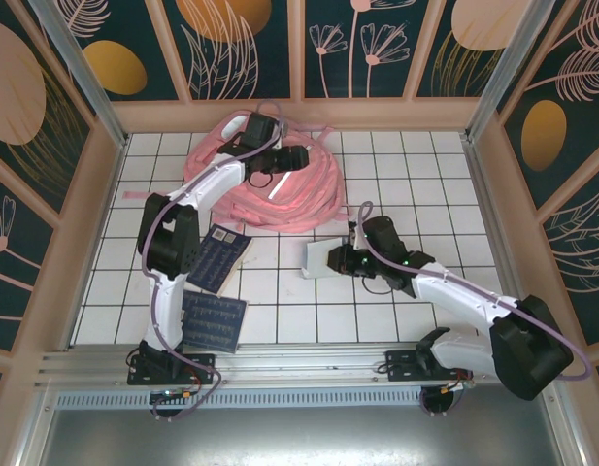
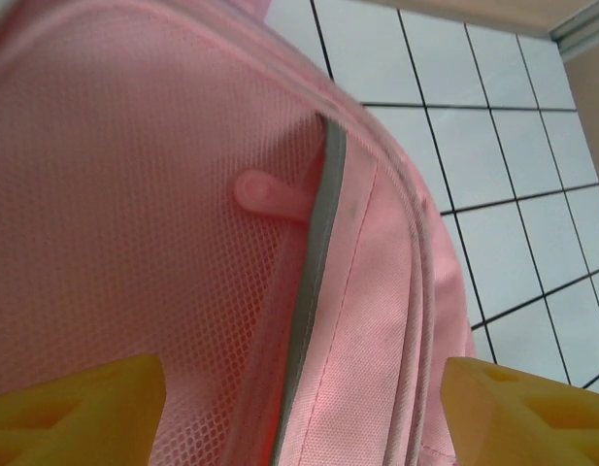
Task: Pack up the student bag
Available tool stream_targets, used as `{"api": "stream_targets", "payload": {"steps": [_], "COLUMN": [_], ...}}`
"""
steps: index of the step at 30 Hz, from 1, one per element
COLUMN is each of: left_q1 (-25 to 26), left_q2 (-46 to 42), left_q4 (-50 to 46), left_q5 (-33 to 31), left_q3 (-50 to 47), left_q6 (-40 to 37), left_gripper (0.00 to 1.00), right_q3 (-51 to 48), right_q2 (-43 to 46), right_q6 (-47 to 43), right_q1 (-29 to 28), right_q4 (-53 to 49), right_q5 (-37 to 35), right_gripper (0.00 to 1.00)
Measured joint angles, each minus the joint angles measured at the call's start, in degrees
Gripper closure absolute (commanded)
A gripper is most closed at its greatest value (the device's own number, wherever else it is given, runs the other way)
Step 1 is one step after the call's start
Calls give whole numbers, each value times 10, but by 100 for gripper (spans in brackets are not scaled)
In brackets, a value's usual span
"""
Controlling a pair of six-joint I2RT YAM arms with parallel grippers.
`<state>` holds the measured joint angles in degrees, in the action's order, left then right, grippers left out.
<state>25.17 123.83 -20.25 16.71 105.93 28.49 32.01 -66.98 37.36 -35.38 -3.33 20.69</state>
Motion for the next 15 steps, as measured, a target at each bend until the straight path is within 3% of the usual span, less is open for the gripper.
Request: {"api": "stream_targets", "payload": {"steps": [4, 15], "left_q1": [1, -1], "left_q2": [1, 1], "left_q4": [7, 36], "left_q5": [18, 52], "left_q3": [-4, -43], "left_q6": [1, 5], "left_gripper": [29, 68], "right_q3": [-17, -22], "right_q2": [2, -1], "right_q6": [0, 0], "right_q1": [6, 13], "right_q4": [-1, 6], "right_q5": [1, 3], "right_gripper": [100, 100]}}
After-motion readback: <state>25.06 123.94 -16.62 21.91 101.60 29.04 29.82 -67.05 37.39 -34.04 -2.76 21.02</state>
